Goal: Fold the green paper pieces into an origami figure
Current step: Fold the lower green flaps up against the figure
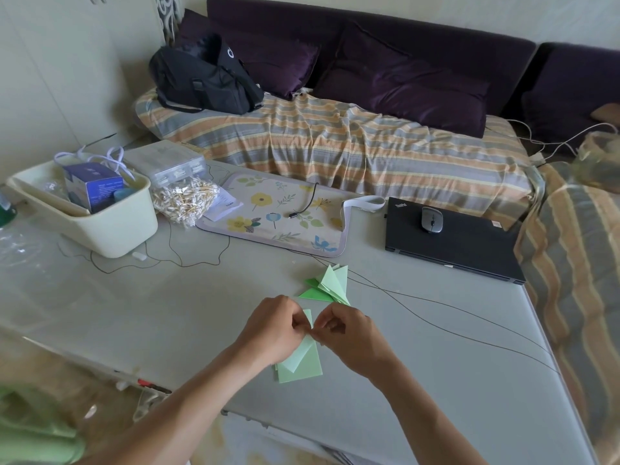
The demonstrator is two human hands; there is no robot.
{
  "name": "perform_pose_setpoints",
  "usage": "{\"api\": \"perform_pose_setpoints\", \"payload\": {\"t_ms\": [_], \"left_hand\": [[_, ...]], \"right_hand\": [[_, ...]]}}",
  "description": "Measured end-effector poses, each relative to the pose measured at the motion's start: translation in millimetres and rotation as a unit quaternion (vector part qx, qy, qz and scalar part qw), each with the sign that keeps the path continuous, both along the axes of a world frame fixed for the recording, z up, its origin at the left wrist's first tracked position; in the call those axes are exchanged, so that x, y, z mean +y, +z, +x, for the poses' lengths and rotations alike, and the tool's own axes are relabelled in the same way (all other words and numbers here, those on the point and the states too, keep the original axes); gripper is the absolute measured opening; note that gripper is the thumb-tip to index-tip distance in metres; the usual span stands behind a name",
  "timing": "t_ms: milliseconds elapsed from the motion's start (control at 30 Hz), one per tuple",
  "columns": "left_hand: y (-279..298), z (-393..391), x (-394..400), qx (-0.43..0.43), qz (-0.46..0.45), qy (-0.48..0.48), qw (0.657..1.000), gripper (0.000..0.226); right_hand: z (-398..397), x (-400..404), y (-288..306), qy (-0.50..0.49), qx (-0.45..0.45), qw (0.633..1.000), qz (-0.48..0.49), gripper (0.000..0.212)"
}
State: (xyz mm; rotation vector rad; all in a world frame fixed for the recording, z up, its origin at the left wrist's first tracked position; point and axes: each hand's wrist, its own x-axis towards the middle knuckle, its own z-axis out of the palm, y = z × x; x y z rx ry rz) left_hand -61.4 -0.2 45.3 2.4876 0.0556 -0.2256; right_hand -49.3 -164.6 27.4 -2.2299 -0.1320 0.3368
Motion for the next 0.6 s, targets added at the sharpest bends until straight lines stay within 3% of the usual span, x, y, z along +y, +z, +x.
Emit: {"api": "perform_pose_setpoints", "payload": {"t_ms": [333, 600], "left_hand": [[-4.7, 2.6, -2.1, -0.009, -0.021, 0.048, 0.999, 0.027], [-1.0, 2.1, 1.8, -0.034, -0.035, 0.043, 0.998, 0.014]], "right_hand": [[-0.5, 0.6, 7.7, -0.056, 0.0, 0.998, 0.034, 0.013], [1.3, -4.1, 6.6, -0.004, 0.037, 0.996, 0.083, 0.006]]}}
